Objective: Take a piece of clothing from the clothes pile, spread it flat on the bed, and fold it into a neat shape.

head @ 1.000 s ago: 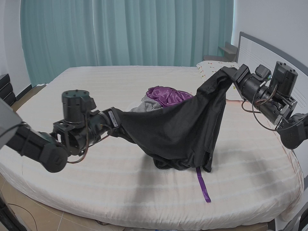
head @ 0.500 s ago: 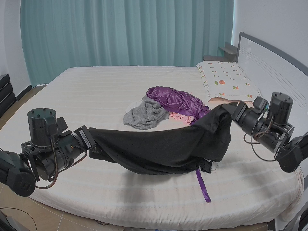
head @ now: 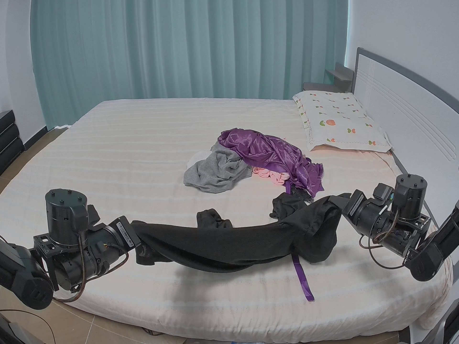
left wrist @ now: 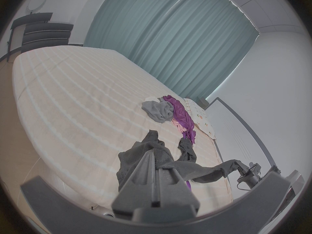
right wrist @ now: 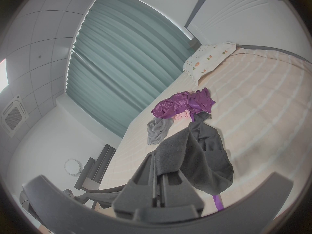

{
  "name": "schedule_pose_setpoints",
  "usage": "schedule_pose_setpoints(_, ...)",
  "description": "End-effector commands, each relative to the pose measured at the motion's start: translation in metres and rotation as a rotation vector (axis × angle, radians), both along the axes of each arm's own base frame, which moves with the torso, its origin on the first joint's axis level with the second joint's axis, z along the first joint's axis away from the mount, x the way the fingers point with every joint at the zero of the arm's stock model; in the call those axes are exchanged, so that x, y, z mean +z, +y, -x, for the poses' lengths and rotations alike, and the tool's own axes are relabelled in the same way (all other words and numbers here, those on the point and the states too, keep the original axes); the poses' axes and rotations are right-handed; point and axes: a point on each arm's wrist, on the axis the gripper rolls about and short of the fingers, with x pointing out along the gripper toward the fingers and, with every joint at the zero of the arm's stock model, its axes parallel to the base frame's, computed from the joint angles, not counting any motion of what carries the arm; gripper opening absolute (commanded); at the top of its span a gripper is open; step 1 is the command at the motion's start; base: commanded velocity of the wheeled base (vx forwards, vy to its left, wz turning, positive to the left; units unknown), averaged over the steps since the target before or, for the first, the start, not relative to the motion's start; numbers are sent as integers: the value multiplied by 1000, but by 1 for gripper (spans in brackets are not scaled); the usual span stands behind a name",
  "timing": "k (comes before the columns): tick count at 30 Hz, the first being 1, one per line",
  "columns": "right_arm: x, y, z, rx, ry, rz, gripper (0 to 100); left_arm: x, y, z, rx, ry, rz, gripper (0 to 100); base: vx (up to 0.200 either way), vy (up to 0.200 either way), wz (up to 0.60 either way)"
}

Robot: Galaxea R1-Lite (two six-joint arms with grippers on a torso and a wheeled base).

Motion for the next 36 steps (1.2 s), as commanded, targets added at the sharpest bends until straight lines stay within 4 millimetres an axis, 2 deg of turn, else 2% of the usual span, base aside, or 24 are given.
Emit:
schedule_pose_setpoints(1,-5,-1,6,3,21,3,0,-7,2,3,2,26,-12,0,0,0,0)
schedule_pose_setpoints(9,3,-6,21,12,-4,-12,0,-10,5,11,2,40,-17,0,0,0,0)
schedule_pose_setpoints(18,1,-6,25,18,6,-12,0,-8,7,12,9,33,-14,0,-200,0,0)
schedule_pose_setpoints(33,-1,-6,25,20,12,-8,0,-4,6,9,25,24,28,0,0,0,0)
schedule_pose_setpoints(36,-1,-5,25,23,14,-8,0,1,9,10,35,8,59,0,0,200,0)
